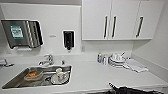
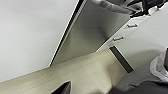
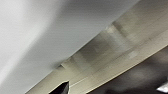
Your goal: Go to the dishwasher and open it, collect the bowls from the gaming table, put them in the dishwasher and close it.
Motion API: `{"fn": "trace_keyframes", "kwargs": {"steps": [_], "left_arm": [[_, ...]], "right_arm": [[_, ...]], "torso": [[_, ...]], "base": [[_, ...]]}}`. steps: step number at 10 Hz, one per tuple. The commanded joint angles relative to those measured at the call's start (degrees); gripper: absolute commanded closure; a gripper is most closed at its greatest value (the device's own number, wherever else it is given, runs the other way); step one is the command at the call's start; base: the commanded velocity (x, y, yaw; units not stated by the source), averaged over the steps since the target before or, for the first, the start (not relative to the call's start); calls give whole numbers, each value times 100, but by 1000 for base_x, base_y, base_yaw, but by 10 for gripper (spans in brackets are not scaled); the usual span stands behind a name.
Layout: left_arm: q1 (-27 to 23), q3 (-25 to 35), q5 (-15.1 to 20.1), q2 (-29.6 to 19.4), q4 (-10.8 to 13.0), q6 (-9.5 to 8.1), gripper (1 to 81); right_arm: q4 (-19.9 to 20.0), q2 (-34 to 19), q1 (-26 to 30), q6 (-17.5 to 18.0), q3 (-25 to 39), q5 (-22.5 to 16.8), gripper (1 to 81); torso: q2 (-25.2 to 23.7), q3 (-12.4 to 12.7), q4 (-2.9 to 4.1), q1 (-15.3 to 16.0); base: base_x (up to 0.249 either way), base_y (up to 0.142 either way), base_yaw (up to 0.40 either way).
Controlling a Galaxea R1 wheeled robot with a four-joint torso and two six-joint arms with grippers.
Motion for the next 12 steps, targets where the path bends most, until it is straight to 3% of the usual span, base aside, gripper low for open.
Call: {"fn": "trace_keyframes", "kwargs": {"steps": [1, 5, 12], "left_arm": [[-486, 120, 118, -258, 37, -3, 10], [-487, 103, 118, -215, 45, -2, 10], [-495, 50, 109, -101, 54, -2, 10]], "right_arm": [[-130, 141, 833, 19, -308, -229, 10], [-359, 326, 455, 10, -669, -238, 10], [-455, 212, -152, -113, -669, -238, 10]], "torso": [[-2, 0, 0, 0], [-4, 0, 0, 2], [-4, 0, 0, 2]], "base": [[0, 0, 0], [0, 0, 0], [0, 0, 0]]}}
